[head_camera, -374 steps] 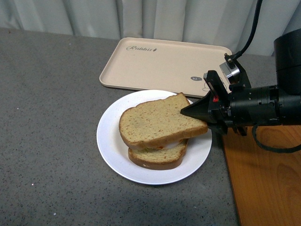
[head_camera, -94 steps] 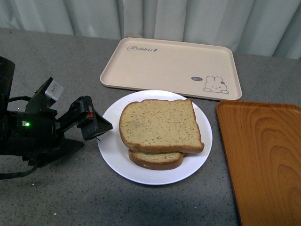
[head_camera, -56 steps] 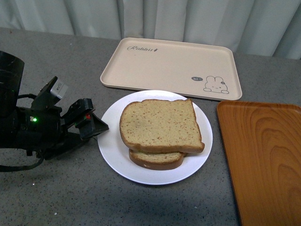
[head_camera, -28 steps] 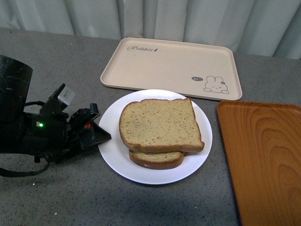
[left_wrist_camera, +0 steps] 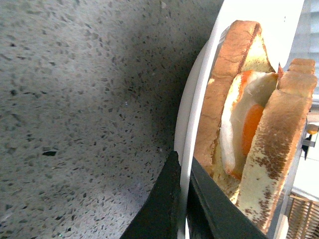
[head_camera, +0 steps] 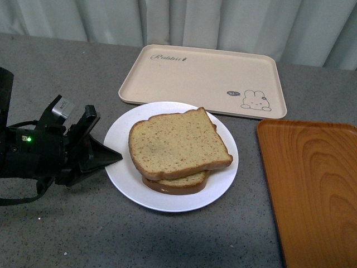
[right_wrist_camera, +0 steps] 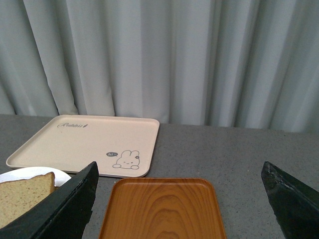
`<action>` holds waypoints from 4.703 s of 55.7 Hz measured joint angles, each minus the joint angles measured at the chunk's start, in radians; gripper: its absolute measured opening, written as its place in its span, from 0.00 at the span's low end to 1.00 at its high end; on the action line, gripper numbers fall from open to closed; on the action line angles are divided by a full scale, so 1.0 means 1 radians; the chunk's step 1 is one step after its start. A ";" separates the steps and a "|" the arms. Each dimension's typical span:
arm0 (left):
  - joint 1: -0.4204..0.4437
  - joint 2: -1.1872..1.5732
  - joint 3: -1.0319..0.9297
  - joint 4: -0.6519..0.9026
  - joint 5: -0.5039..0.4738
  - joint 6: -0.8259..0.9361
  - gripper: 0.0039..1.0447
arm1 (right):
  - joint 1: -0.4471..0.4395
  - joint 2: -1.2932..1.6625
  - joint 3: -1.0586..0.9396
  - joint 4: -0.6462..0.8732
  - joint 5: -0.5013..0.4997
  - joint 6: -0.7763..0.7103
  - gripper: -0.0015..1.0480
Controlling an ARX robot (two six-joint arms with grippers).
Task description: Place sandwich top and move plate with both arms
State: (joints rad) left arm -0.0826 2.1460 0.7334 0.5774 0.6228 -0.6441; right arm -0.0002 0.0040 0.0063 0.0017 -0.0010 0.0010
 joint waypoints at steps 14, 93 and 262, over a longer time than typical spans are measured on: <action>0.037 -0.034 -0.005 0.061 0.029 -0.138 0.04 | 0.000 0.000 0.000 0.000 0.000 0.000 0.91; -0.215 0.286 0.731 -0.123 -0.341 -0.551 0.04 | 0.000 0.000 0.000 0.000 0.000 0.000 0.91; 0.080 -1.600 -0.716 -0.039 -0.623 0.636 0.04 | 0.000 0.000 0.000 0.000 0.000 0.000 0.91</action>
State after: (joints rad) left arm -0.0021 0.5457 0.0174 0.5385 -0.0002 -0.0082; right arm -0.0002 0.0040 0.0063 0.0017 -0.0010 0.0010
